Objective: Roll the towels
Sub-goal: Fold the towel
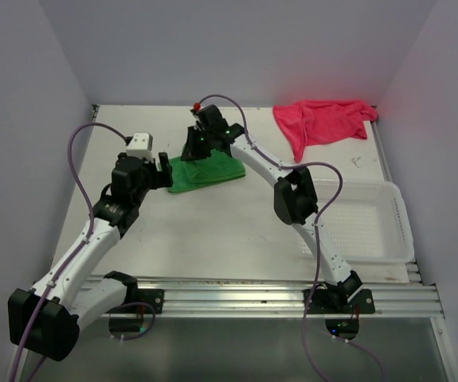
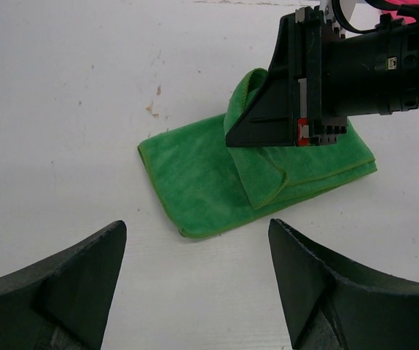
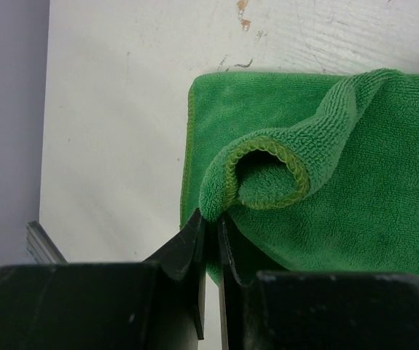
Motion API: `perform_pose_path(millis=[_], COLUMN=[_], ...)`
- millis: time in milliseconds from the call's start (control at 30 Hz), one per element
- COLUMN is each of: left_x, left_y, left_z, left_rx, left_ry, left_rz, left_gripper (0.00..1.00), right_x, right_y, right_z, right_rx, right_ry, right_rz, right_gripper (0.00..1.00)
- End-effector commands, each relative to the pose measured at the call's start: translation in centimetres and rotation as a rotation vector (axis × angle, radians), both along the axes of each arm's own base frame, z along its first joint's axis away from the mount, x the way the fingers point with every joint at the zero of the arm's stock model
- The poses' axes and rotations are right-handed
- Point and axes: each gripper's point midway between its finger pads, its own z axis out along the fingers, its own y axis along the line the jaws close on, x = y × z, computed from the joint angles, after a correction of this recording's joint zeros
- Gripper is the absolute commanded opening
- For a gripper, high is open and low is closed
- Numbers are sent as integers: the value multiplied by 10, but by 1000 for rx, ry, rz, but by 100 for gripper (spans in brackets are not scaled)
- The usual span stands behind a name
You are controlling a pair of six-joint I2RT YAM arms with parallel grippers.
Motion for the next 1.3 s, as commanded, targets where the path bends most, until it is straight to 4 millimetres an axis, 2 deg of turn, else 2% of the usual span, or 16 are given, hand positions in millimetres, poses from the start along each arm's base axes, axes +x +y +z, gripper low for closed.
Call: perform_pose_path(millis=[0,233,733,933,967,1067,1100,1267], left_x=[1,0,0,-1,-1,-1,-1,-1], left_y=[0,0,-2,-4,-5,-5,-6,-4], left_z=[15,15,16,15,15,15,15,16], left_rx=[7,9,6,6,4,4,4,6], left_ry=[-45,-45,-47,-44,-45,-45,-44,-46], left_rz=[1,-1,-10,-17,-20,-22,-23,-15], left_gripper=[83,83,83,83,83,83,83,83], right_x=[-4,-8,-15,-19,-19,-24,-25,-29], right_y=[21,28,42,52,53,58,61,65], right_z=[28,29,7,-3,-5,-6,-4,6], right_rx=[96,121,148,168,170,181,190,220], right_ry=[-29,-18,32,55,58,67,61,51], right_rz=[39,53,73,84,87,104,113,135], right_gripper=[0,0,0,15,23,30,36,40])
